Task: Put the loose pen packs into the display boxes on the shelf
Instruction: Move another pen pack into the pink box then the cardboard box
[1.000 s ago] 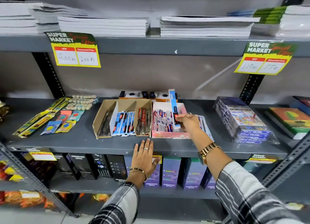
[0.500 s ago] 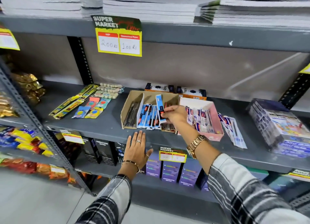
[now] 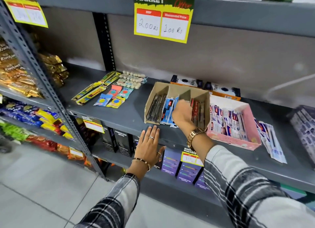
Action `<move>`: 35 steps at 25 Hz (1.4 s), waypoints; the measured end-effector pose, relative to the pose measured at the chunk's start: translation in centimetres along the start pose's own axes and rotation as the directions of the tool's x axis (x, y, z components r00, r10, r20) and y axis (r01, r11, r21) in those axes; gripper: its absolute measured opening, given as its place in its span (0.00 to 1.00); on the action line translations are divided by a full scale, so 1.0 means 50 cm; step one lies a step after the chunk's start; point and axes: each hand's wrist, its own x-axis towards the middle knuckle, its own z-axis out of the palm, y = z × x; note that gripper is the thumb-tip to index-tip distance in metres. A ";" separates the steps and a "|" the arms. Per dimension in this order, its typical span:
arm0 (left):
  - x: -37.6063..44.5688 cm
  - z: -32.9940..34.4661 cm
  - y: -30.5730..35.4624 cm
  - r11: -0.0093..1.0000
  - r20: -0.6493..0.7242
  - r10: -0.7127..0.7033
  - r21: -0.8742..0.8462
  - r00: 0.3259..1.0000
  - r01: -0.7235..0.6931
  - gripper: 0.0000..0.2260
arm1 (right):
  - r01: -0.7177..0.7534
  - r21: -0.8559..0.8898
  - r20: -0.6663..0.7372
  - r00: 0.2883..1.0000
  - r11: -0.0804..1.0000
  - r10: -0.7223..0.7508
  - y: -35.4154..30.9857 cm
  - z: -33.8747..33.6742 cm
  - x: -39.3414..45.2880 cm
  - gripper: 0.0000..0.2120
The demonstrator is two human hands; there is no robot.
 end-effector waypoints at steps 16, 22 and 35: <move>0.001 0.005 0.005 0.998 0.012 -0.019 0.056 1.000 0.018 0.33 | 0.180 -0.185 0.134 0.979 0.966 -0.156 0.015 0.017 0.009 0.15; 0.003 0.013 0.034 0.994 0.076 -0.085 0.077 0.993 0.079 0.33 | 0.383 -0.310 -0.052 0.907 0.870 -0.418 0.057 -0.024 -0.003 0.19; 0.016 0.021 0.265 0.963 0.127 0.262 0.033 0.957 -0.268 0.30 | -0.022 -0.333 -0.224 0.973 0.943 -0.056 0.348 -0.211 -0.058 0.17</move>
